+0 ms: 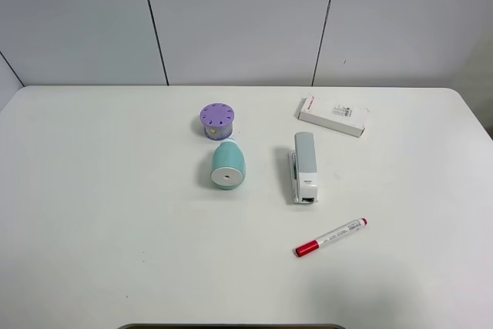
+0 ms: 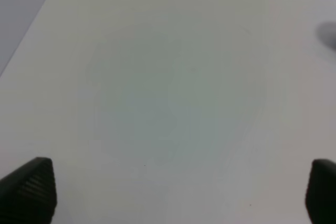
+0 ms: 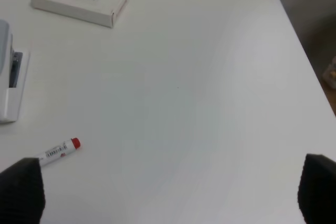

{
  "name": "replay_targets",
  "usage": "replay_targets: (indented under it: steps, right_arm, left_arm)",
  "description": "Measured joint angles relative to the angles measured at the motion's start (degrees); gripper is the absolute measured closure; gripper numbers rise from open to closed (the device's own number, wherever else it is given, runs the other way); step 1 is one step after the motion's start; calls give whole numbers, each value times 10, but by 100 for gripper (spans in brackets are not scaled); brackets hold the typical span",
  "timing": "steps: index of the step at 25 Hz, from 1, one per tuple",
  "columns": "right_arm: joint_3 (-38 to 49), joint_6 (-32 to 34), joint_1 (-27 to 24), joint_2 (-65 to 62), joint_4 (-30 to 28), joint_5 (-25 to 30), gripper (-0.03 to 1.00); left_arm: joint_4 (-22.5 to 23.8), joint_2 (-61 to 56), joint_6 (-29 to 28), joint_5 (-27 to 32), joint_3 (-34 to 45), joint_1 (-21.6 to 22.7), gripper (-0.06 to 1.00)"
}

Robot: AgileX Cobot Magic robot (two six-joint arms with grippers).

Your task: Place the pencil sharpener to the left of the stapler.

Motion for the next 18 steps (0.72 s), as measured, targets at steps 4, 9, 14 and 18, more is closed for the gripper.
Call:
replay_targets:
  steps: [4, 9, 14, 18]
  right_arm:
    - [28, 0, 0, 0, 25, -36, 1]
    - [31, -14, 1, 0, 29, -50, 1]
    - [31, -15, 1, 0, 29, -52, 1]
    - [31, -15, 1, 0, 29, -52, 1]
  left_arm:
    - [0, 0, 0, 0, 0, 0, -1]
    - [0, 0, 0, 0, 0, 0, -1]
    - [0, 0, 0, 0, 0, 0, -1]
    - [0, 0, 0, 0, 0, 0, -1]
